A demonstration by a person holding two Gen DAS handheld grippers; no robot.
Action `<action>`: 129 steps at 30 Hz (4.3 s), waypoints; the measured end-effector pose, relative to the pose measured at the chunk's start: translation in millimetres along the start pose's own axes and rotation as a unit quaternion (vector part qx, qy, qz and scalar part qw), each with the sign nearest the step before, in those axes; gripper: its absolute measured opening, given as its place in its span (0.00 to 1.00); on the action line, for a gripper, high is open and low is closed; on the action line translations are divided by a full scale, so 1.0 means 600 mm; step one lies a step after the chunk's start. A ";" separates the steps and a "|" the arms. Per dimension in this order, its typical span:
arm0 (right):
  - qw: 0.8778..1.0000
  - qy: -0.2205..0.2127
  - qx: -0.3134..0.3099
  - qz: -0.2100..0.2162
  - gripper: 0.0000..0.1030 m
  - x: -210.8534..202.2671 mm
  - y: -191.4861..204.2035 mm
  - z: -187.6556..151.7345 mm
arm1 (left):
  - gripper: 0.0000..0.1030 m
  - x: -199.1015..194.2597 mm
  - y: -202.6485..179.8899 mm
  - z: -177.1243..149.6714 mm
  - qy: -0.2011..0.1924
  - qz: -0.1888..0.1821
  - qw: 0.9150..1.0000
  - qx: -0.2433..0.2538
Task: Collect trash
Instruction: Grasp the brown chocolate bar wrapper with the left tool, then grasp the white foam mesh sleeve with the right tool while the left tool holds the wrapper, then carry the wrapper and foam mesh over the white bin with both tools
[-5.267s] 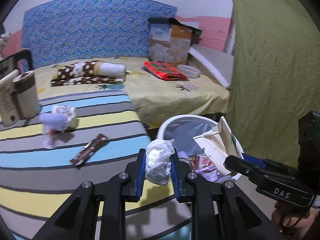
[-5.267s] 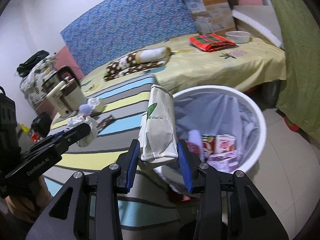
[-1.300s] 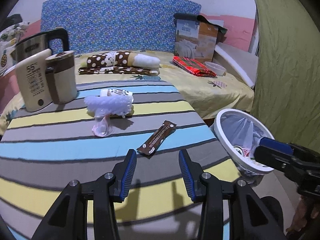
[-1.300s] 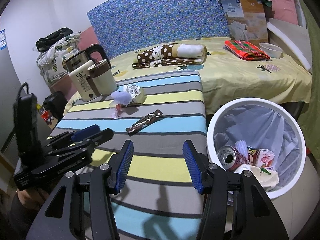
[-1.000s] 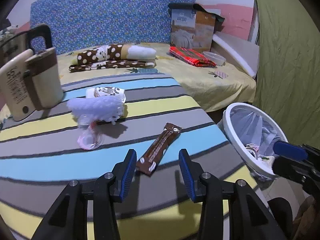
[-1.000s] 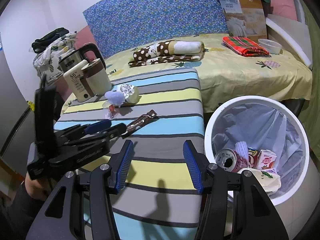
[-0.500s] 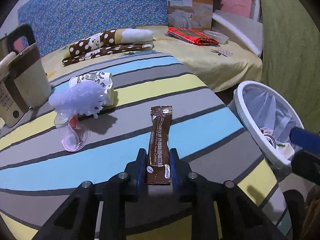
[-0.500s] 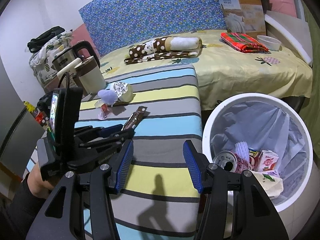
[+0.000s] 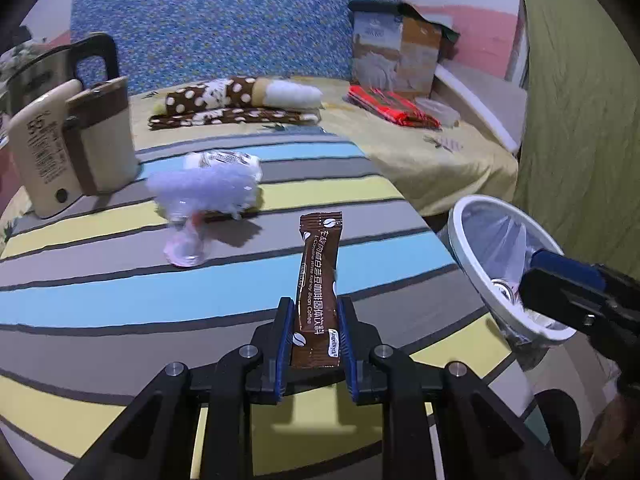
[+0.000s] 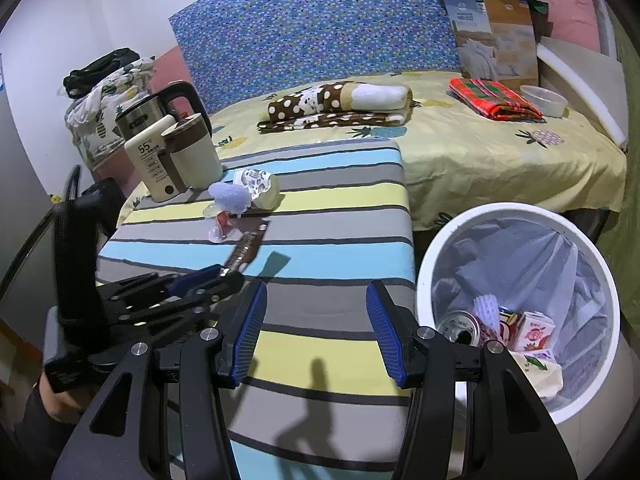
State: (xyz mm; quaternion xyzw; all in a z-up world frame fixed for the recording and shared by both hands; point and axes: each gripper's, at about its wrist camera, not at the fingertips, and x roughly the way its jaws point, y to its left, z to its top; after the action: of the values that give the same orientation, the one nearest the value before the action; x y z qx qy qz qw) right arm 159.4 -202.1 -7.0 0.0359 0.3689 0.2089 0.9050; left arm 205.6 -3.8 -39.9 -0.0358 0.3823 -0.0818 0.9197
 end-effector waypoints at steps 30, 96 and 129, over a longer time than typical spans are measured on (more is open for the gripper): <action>0.991 0.017 -0.130 0.027 0.46 0.129 0.118 0.068 | 0.22 -0.049 0.207 0.011 -0.064 0.058 0.989 -0.116; 0.997 -0.050 -0.053 0.006 0.12 -0.043 0.041 0.015 | 0.22 -0.123 0.021 -0.016 -0.045 0.010 0.997 -0.055; 0.996 -0.068 0.023 -0.062 0.12 -0.110 -0.089 -0.043 | 0.22 -0.078 -0.177 0.010 -0.027 -0.066 0.997 0.033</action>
State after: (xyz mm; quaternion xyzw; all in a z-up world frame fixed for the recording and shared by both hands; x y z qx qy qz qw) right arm 118.5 -279.9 5.7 0.0474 0.3128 0.1411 0.9381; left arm 164.3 -100.0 10.3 -0.0324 0.3512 -0.1537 0.9230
